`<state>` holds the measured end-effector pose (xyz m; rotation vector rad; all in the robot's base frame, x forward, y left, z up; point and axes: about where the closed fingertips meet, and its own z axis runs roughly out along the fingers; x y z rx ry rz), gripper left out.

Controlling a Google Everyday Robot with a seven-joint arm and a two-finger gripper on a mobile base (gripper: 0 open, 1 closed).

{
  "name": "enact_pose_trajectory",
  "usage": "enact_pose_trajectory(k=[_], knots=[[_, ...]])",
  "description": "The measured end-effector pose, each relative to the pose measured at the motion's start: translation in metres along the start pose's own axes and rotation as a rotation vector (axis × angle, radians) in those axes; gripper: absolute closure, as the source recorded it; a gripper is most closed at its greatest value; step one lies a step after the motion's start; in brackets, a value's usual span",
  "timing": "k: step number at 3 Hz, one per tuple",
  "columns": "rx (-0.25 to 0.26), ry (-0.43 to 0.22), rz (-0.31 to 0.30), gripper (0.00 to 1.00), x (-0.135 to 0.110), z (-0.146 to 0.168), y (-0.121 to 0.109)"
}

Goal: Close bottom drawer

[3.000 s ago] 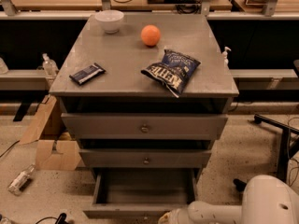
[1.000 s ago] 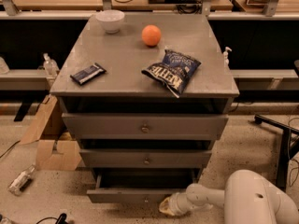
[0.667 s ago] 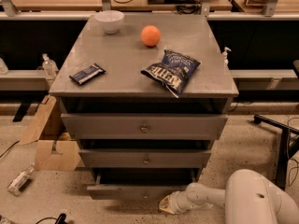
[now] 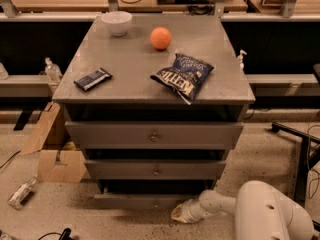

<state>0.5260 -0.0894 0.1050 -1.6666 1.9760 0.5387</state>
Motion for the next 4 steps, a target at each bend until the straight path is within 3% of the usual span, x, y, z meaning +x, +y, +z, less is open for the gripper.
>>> enact_pose_trajectory(k=[1, 3, 4], knots=[[0.012, 0.0, 0.014, 1.0, 0.004, 0.0, -0.023], [0.022, 0.0, 0.027, 1.0, 0.008, 0.0, -0.038], [0.042, -0.002, 0.032, 0.84, 0.01, -0.005, -0.056]])
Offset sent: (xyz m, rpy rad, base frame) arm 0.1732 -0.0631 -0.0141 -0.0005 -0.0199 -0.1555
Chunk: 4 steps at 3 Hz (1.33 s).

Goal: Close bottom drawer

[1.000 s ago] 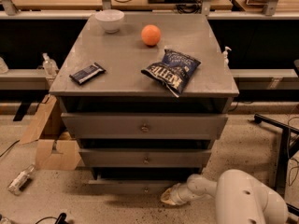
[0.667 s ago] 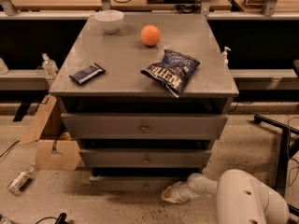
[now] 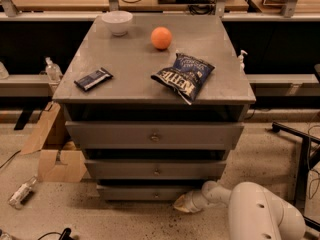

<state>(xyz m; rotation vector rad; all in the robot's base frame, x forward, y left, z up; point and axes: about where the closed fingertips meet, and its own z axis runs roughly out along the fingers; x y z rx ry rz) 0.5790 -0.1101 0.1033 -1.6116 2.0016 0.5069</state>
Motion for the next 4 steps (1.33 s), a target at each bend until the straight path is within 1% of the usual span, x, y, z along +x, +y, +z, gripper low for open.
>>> enact_pose_trajectory(k=[2, 3, 4], knots=[[-0.007, -0.002, 0.001, 0.39, -0.0007, 0.0036, 0.004], [-0.011, -0.003, 0.001, 0.14, -0.0011, 0.0056, 0.0062], [-0.012, 0.0, -0.003, 0.17, -0.0021, 0.0071, 0.0082]])
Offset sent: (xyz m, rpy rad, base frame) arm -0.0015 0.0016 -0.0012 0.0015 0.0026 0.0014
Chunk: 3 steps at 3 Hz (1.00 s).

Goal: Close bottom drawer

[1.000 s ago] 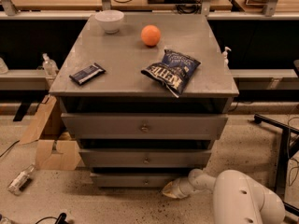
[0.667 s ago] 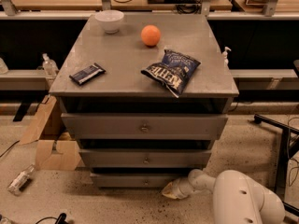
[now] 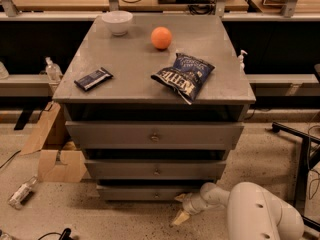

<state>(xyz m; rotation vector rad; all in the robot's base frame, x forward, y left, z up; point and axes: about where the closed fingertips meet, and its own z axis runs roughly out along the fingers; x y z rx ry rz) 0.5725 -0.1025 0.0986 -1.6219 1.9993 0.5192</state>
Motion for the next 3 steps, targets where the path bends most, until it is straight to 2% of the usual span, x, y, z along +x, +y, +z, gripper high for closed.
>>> enact_pose_trajectory(k=[2, 3], knots=[[-0.053, -0.001, -0.036, 0.65, 0.0018, 0.0043, 0.0035], [-0.072, -0.002, -0.061, 0.95, -0.0004, 0.0054, 0.004]])
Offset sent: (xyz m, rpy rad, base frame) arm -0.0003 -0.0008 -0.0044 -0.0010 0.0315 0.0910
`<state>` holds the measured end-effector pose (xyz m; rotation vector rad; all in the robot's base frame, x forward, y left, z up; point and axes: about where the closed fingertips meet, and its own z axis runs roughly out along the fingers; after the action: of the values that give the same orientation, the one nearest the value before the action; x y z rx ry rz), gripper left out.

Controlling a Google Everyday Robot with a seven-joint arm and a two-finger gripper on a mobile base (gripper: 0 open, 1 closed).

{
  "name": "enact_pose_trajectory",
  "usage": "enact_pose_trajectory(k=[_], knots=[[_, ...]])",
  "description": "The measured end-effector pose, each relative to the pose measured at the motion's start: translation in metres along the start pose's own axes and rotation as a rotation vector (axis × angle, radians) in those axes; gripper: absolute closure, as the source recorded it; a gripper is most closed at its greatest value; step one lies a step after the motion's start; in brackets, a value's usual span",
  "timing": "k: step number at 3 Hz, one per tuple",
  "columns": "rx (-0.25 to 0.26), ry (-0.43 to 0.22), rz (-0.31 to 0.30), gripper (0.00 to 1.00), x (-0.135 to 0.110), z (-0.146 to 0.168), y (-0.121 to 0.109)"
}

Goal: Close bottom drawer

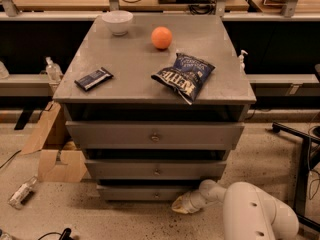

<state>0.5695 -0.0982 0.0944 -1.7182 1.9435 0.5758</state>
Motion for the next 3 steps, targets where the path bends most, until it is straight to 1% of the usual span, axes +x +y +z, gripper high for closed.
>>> enact_pose_trajectory(k=[1, 2, 3], knots=[[0.03, -0.012, -0.028, 1.0, 0.001, -0.013, 0.007], [0.128, 0.013, -0.06, 1.0, 0.026, -0.066, 0.024], [0.25, 0.113, -0.076, 1.0, 0.066, -0.153, 0.04]])
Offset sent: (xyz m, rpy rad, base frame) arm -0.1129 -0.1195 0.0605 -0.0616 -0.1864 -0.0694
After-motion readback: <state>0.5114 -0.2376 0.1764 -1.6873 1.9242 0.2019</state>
